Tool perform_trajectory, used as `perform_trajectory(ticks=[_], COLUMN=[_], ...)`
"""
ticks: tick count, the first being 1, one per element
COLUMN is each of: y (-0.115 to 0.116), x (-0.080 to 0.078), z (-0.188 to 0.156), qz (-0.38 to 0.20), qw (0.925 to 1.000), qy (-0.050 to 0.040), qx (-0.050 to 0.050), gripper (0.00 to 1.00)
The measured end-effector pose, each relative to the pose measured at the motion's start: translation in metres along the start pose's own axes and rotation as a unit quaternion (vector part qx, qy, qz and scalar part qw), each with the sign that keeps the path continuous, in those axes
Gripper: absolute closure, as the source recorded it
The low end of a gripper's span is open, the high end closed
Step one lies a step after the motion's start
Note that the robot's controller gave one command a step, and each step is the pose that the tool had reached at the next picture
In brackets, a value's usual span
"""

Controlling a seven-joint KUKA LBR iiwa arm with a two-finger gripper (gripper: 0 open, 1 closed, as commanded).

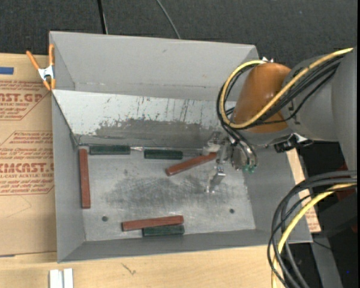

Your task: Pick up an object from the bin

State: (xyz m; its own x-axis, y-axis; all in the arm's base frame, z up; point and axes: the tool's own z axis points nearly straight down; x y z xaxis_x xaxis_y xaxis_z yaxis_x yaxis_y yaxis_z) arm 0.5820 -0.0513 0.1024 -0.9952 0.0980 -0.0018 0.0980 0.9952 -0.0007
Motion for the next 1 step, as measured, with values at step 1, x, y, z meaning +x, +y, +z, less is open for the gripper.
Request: perform_trajectory(ticks=[1], y=[0.0284], x=[-0.0064], z=[0.0252], qz=[-0.006], qw=[1.0], qy=[-0.0039], qx=[0.0], gripper=[1.0])
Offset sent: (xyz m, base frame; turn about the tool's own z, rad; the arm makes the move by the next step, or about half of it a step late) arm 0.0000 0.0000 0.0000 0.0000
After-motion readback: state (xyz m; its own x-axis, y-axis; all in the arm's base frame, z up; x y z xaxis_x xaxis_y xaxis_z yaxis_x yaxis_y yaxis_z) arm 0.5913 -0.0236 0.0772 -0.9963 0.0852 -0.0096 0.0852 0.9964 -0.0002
